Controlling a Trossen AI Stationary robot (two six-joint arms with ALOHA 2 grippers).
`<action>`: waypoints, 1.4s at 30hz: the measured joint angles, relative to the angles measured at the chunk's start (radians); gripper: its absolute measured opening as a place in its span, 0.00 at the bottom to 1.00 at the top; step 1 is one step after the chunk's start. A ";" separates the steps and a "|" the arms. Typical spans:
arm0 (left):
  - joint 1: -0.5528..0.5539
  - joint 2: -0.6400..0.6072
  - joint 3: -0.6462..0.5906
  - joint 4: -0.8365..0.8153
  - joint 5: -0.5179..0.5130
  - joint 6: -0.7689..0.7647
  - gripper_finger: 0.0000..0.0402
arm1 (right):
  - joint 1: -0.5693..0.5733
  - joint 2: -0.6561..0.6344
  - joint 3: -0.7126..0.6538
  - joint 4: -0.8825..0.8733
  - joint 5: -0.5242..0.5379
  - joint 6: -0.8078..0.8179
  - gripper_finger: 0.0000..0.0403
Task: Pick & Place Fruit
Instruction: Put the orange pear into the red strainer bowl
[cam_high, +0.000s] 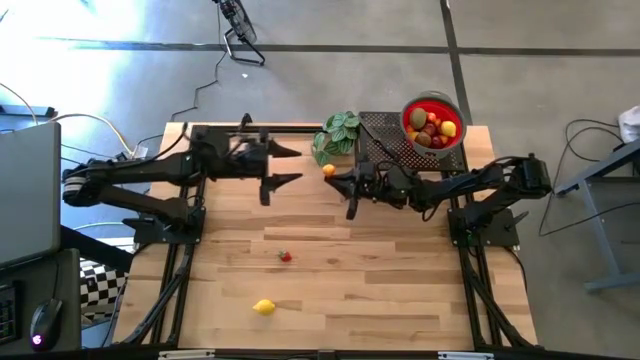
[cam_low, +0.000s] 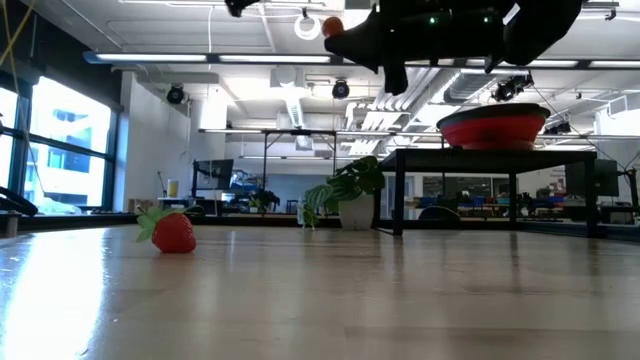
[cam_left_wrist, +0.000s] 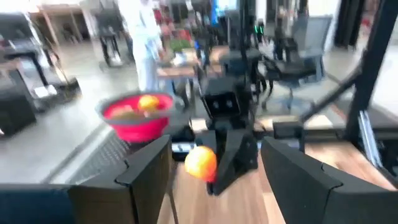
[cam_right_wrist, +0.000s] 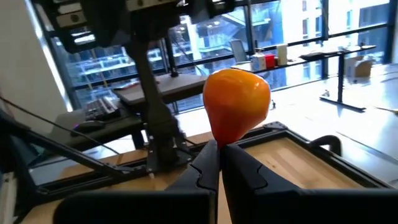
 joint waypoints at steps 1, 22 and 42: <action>0.000 -0.021 -0.029 0.037 -0.009 -0.001 0.61 | 0.000 -0.006 0.000 -0.006 0.009 0.000 0.01; 0.000 -0.225 -0.297 0.049 -0.088 -0.121 0.61 | -0.051 -0.476 0.000 -0.634 0.510 -0.036 0.01; 0.000 -0.225 -0.297 0.054 -0.087 -0.137 0.61 | -0.231 -0.703 0.001 -1.250 0.925 0.251 0.01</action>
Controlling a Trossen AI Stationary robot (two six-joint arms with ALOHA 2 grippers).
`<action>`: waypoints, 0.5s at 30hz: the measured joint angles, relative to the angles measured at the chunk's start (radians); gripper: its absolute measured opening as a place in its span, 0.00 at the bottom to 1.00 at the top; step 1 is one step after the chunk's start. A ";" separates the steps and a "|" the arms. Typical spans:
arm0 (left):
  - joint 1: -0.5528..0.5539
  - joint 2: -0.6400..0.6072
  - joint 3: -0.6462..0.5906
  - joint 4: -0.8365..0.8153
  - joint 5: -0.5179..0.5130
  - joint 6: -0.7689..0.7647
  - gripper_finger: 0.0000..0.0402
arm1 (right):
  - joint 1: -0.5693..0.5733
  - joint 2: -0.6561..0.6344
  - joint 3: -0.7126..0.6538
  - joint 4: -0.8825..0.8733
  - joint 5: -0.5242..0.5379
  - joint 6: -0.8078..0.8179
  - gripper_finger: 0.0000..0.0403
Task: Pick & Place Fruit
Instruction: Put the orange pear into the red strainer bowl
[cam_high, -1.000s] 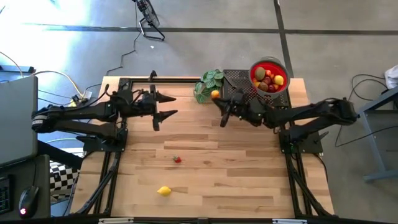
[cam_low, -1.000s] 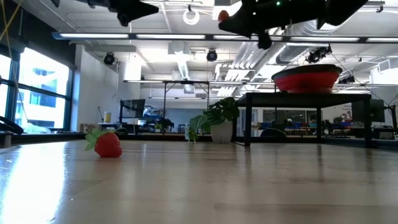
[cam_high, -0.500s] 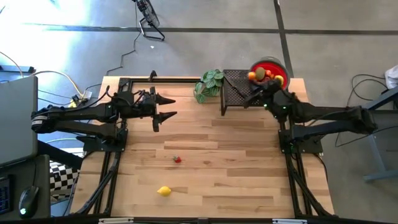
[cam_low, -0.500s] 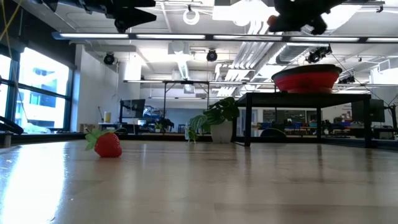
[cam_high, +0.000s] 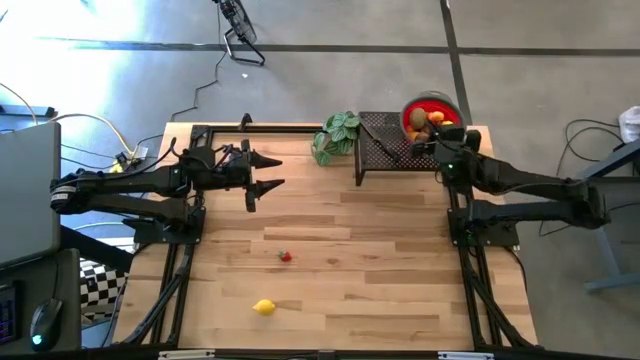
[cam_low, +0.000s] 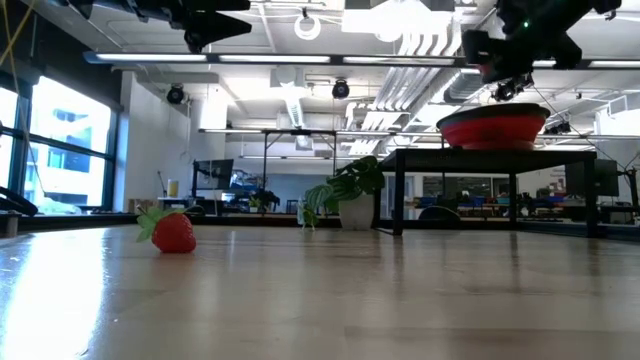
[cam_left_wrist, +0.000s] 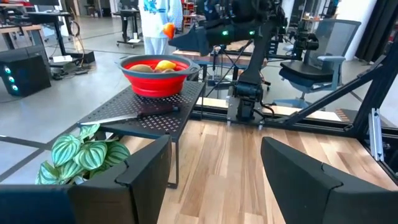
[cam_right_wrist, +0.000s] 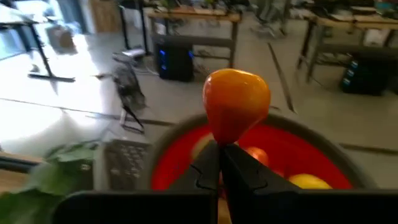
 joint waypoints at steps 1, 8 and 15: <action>0.000 0.000 0.000 0.000 0.000 0.000 0.61 | -0.015 0.005 0.000 -0.018 0.001 0.022 0.01; 0.000 0.000 0.000 0.004 0.001 -0.023 0.61 | -0.112 0.055 0.000 -0.105 -0.031 0.111 0.01; 0.000 0.000 0.000 0.006 0.000 -0.023 0.61 | -0.187 0.108 0.000 -0.111 -0.085 0.115 0.01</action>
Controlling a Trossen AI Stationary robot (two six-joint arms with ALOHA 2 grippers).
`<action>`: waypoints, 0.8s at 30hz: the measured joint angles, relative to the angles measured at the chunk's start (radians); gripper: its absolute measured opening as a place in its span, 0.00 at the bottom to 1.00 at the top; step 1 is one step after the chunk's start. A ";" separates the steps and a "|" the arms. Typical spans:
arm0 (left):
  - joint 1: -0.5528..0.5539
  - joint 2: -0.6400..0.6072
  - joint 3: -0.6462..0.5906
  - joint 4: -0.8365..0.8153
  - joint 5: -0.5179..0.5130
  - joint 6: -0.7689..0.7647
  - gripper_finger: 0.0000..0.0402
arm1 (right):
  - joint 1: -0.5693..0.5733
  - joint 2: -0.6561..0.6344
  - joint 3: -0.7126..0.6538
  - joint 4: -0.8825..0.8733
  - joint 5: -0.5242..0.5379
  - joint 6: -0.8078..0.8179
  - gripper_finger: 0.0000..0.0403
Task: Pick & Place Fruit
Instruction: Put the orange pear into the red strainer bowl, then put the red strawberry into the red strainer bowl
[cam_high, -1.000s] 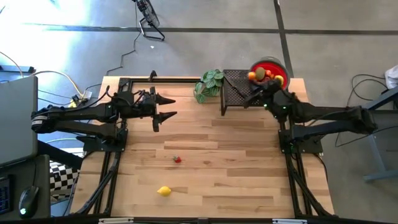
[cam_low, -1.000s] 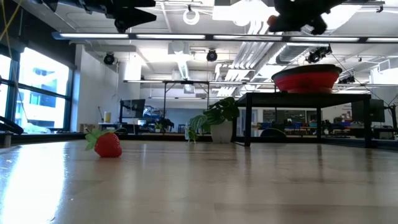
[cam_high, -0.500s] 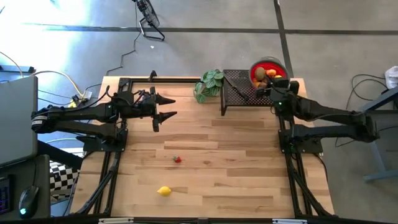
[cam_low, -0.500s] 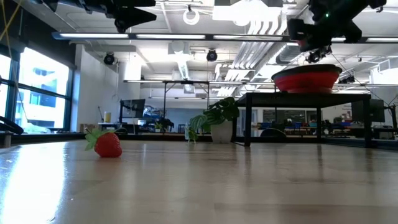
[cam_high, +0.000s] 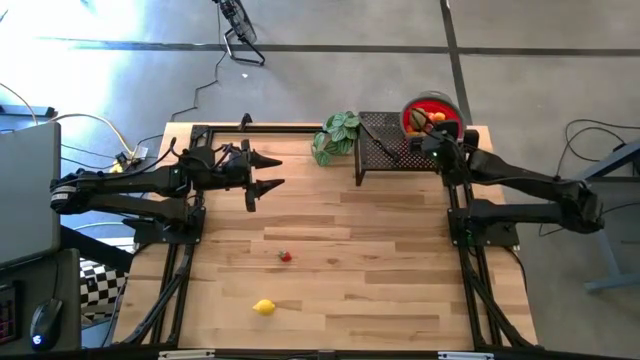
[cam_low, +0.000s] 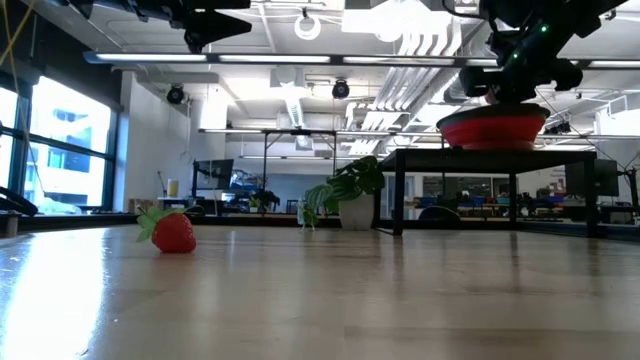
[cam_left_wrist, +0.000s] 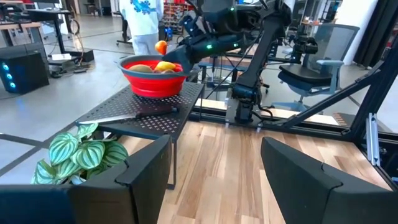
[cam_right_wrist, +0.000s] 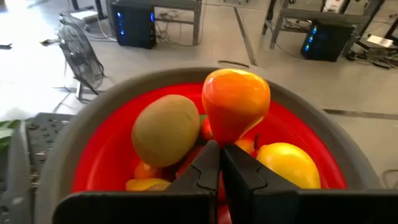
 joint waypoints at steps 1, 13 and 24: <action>0.000 0.000 0.000 0.000 0.000 0.000 0.61 | -0.006 0.005 0.000 0.000 -0.002 0.000 0.01; 0.000 0.000 0.000 0.000 -0.001 0.000 0.61 | -0.015 0.014 0.000 0.004 0.022 -0.034 0.32; 0.000 0.000 0.000 0.000 -0.002 0.004 0.61 | 0.022 0.000 0.000 0.229 -0.048 -0.260 0.45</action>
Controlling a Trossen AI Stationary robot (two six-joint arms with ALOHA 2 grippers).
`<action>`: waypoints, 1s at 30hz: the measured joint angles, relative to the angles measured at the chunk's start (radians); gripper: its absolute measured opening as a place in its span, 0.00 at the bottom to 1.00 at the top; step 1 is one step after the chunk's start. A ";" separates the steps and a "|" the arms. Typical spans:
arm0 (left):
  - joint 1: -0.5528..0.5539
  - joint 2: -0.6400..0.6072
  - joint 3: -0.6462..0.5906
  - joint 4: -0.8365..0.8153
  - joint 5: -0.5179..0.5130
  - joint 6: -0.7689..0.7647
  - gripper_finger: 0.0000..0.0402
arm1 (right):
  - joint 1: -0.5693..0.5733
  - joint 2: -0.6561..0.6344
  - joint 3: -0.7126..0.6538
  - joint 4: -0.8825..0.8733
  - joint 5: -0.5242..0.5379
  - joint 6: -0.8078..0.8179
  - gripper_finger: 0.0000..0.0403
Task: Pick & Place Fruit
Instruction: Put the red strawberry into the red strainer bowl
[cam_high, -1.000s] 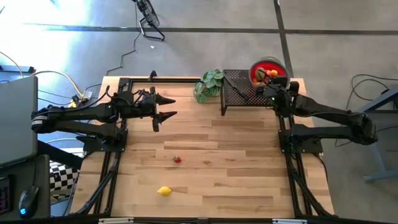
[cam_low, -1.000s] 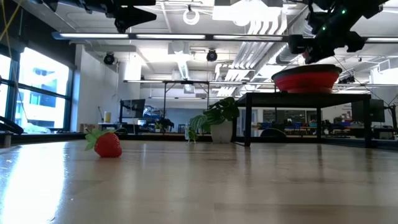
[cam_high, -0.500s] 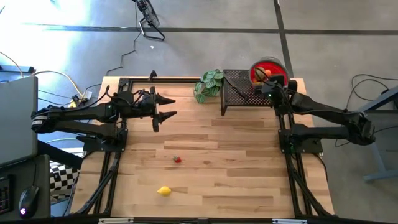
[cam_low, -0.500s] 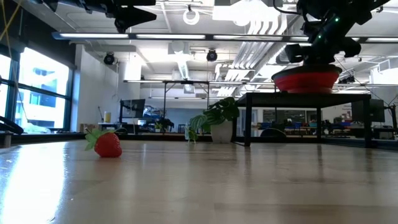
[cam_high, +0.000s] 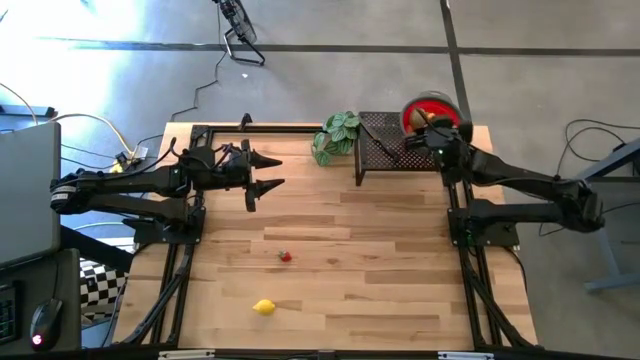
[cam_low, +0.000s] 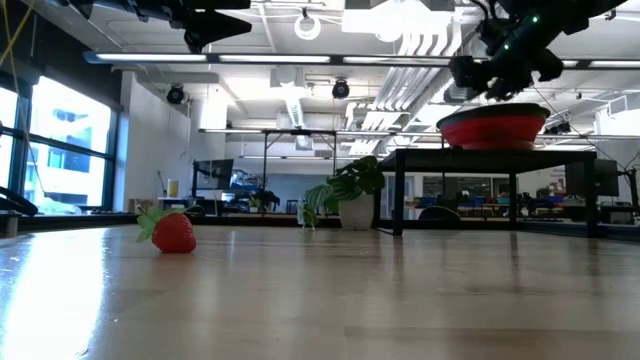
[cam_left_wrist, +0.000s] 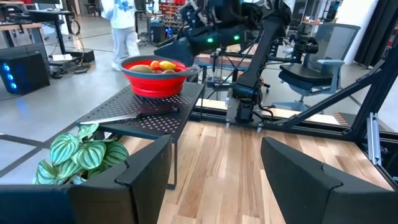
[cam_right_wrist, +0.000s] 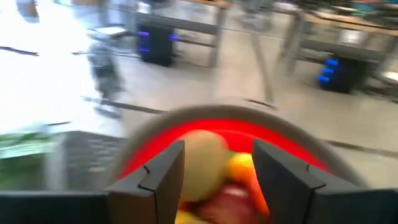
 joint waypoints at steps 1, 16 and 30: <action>0.000 0.000 0.000 0.000 0.000 0.000 0.61 | 0.010 0.000 0.000 0.027 -0.026 -0.020 0.44; 0.000 0.000 0.000 -0.008 0.000 0.003 0.61 | 0.163 -0.003 0.000 0.162 -0.577 -0.114 0.28; 0.000 0.000 0.000 -0.024 0.000 -0.005 0.61 | 0.272 -0.003 0.000 0.162 -0.820 -0.168 0.06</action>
